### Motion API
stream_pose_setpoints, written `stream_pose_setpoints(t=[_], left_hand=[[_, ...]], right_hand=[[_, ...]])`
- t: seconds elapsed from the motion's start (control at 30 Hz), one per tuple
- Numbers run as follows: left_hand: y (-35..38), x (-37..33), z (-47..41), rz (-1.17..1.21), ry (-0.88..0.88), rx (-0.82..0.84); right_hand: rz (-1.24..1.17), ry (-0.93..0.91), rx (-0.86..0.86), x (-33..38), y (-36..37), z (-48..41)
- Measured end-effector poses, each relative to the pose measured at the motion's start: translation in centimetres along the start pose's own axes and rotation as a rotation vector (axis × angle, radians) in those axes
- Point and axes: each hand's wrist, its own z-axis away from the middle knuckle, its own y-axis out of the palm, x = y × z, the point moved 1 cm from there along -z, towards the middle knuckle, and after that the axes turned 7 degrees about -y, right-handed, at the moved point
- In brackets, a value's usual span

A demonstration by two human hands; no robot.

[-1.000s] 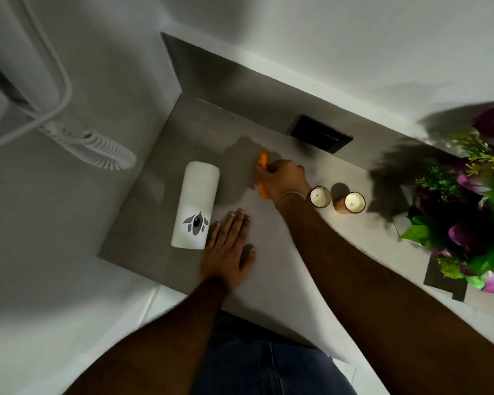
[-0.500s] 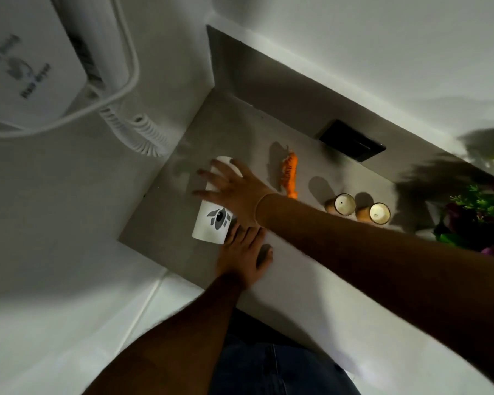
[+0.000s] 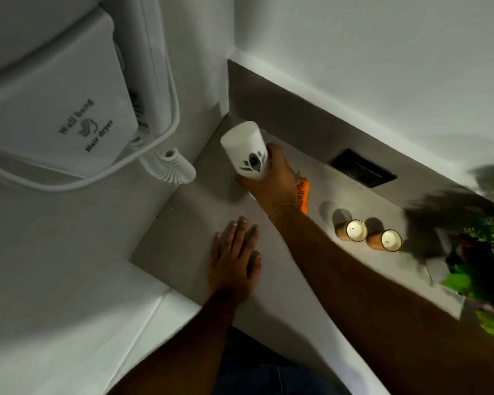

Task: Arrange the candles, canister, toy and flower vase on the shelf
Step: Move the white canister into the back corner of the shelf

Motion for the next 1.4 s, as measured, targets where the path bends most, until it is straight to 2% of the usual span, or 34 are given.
stream_pose_setpoints(t=[0.07, 0.13, 0.27, 0.47, 0.77, 1.1, 1.4], left_hand=[[-0.3, 1.4, -0.7, -0.012, -0.07, 0.015], [-0.4, 2.6, -1.3, -0.021, -0.067, 0.027], [-0.7, 4.1, -1.9, -0.033, -0.093, 0.038], [-1.0, 4.2, -2.1, -0.023, -0.116, 0.098], [-1.1, 4.2, -2.3, -0.005, -0.118, 0.137], [-1.3, 4.4, -2.6, -0.024, -0.125, 0.142], [-0.9, 4.6, -2.7, -0.03, -0.128, 0.15]], right_hand=[[-0.055, 0.003, -0.118, -0.8, -0.3, 1.2], [-0.094, -0.039, -0.218, -1.8, 0.0, 2.8], [-0.145, -0.038, -0.307, -3.4, 1.0, 5.0], [-0.319, 0.025, -0.226, -4.1, 1.7, 5.2], [-0.385, 0.208, -0.312, -5.5, 4.3, 4.4], [-0.305, 0.194, -0.191, -1.2, 7.6, -6.0], [-0.181, 0.195, -0.198, -0.3, 9.0, -11.4]])
